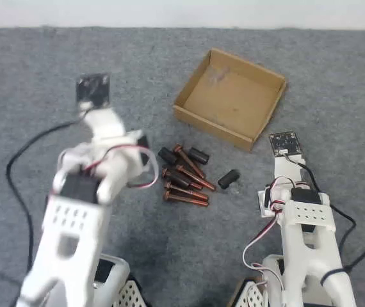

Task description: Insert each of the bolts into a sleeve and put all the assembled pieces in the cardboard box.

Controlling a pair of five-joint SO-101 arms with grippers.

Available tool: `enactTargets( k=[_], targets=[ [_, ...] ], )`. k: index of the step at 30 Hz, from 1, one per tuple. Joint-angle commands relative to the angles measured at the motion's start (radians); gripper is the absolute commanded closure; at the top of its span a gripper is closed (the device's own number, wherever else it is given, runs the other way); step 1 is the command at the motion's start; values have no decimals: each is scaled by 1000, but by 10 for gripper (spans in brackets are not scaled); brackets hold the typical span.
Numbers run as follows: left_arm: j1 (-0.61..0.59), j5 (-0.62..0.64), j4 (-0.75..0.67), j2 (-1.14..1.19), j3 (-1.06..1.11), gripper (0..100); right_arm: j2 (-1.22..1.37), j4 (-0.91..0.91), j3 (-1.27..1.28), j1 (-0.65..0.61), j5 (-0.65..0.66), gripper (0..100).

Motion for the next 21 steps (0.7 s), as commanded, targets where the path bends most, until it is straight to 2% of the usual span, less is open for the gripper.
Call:
enactTargets(
  k=[1,9,13,17,21],
  targets=[
    [64,106,2,218,-160,981,-39,-18,-8,12,11,972],
    [170,342,2,583,-367,981,-39,-36,-6,12,17,972],
    [207,393,-8,724,-410,980,-39,-38,-6,12,17,972],
    [210,430,-92,864,-414,980,-39,-42,-6,12,18,972],
    [210,440,-94,930,-438,980,-39,-59,-6,12,18,972]
  ],
)
